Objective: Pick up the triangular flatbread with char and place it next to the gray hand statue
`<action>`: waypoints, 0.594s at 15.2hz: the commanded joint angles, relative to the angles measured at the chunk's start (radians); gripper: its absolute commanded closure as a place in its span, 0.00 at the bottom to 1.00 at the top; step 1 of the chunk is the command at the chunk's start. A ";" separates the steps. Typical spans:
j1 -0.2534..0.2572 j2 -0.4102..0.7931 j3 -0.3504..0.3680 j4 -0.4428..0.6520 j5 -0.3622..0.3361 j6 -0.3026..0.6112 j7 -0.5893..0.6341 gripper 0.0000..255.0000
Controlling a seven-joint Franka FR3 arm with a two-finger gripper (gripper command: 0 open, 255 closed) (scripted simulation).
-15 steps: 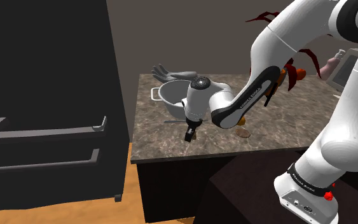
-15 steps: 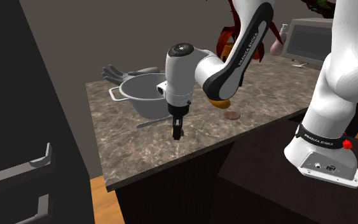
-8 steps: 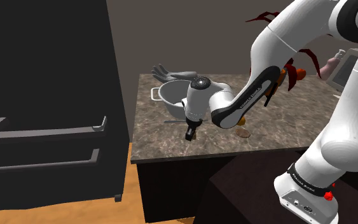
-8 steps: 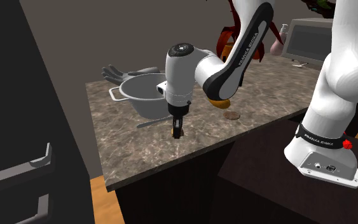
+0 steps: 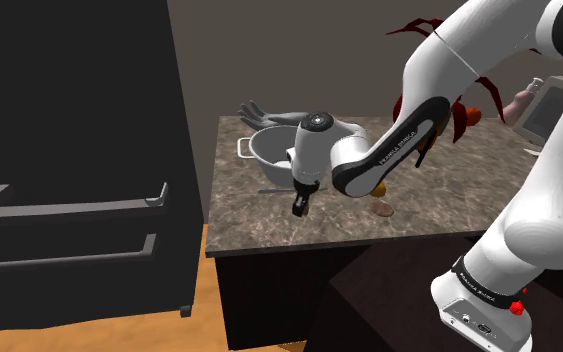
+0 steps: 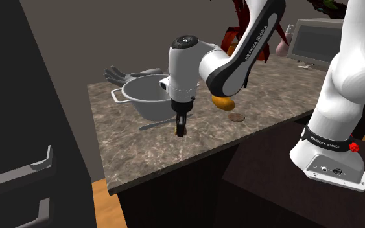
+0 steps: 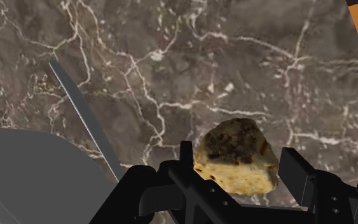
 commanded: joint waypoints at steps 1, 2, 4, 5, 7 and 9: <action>-0.006 -0.025 0.010 -0.002 0.034 -0.017 -0.029 1.00; -0.008 -0.039 0.015 -0.003 0.053 -0.026 -0.045 1.00; -0.012 -0.067 0.024 -0.005 0.089 -0.046 -0.075 1.00; -0.013 -0.081 0.028 -0.005 0.106 -0.056 -0.090 1.00; -0.014 -0.108 0.034 -0.004 0.140 -0.077 -0.118 1.00; -0.014 -0.134 0.039 -0.002 0.172 -0.099 -0.145 1.00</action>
